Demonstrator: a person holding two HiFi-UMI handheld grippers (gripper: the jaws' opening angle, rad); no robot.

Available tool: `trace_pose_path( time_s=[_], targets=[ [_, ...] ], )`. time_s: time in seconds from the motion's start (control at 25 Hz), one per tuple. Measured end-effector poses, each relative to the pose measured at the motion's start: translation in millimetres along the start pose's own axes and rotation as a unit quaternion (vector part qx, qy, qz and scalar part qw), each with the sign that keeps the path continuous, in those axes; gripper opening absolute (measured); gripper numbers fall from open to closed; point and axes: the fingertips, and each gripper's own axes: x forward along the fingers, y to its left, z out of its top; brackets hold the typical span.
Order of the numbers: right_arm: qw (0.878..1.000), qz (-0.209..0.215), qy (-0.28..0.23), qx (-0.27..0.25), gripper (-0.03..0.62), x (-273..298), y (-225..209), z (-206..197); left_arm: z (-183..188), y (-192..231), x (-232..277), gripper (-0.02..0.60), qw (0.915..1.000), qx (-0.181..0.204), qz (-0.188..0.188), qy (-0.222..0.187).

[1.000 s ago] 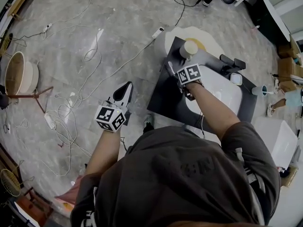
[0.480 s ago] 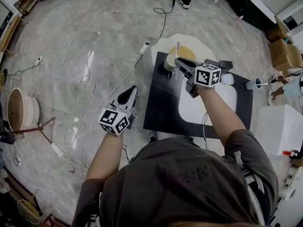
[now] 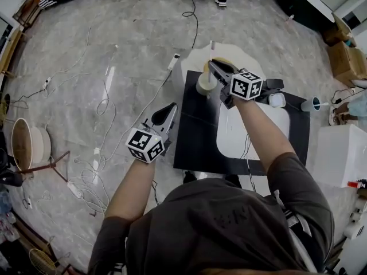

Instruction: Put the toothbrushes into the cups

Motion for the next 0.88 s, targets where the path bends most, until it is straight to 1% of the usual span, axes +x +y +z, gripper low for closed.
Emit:
trace_pose_path(
  time_s=[0.16,0.36,0.56,0.64,0.72,0.8,0.88],
  targets=[
    [1.000,-0.005,0.010,-0.012,0.032,13.3,-16.7,-19.3,-6.7,4.3,5.5,0.006,1.0000,-0.004,0.000,0.006],
    [0.999,-0.010,0.021,-0.028,0.032,18.2,-26.7,-42.3,-15.1,6.5,4.9,0.006,0.9999,-0.007,0.001,0.013],
    [0.995,-0.020,0.056,-0.076,0.035,17.4,-24.2,-65.1,-19.1,6.0,1.0,0.006,0.9999,-0.004,0.003,0.014],
    [0.992,-0.026,0.075,-0.098,0.051,17.4,-21.5,-72.5,-18.3,5.2,-1.0,0.006,0.9999,-0.004,0.002,0.012],
    [0.990,-0.031,0.087,-0.107,0.083,16.3,-19.4,-77.1,-18.2,3.6,-3.2,0.006,0.9999,-0.006,0.002,0.009],
    [0.990,-0.037,0.087,-0.103,0.104,12.2,-18.7,-77.5,-18.7,1.0,-6.4,0.006,0.9999,-0.008,0.003,0.007],
    [0.991,-0.044,0.078,-0.096,0.104,4.6,-18.0,-73.2,-18.6,-1.7,-9.8,0.006,0.9999,-0.009,0.004,0.007]
  ],
)
